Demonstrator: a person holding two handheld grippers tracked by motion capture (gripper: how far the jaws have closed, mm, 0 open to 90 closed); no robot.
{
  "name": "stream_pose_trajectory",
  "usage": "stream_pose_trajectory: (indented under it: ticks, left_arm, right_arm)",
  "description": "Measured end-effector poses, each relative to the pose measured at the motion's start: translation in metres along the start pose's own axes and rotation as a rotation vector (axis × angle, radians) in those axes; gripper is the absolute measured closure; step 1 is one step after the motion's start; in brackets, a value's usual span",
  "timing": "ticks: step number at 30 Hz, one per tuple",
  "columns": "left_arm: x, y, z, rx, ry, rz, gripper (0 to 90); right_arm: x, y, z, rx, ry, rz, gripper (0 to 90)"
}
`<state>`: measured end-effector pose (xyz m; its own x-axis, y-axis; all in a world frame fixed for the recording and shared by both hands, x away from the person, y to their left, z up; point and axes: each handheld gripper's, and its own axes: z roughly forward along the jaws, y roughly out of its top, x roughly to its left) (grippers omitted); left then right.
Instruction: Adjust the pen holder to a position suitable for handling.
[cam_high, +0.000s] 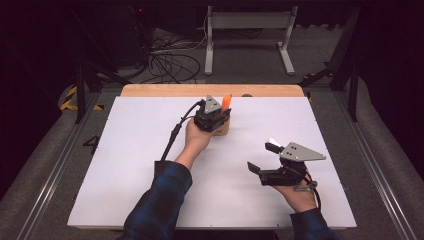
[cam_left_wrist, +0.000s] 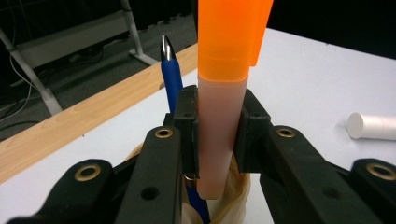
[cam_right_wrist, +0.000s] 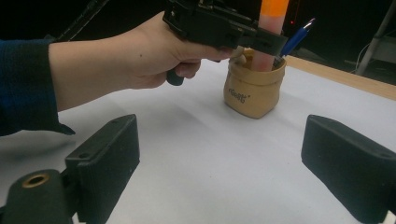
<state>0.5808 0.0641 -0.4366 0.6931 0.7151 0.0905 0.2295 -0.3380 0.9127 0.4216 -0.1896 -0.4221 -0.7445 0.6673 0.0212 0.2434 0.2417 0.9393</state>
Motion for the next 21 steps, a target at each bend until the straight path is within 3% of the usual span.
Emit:
stream_pose_trajectory:
  ticks: [14, 21]
  left_arm:
    - [-0.0025, -0.0011, 0.0021, 0.011, 0.021, 0.016, 72.7]
    - [-0.0018, 0.0018, -0.0022, -0.008, 0.012, -0.009, 52.5]
  right_arm:
    - [-0.0030, -0.0009, -0.0013, 0.007, -0.016, 0.008, 12.3]
    - [-0.0072, -0.0013, -0.0050, 0.000, -0.033, 0.016, 12.3]
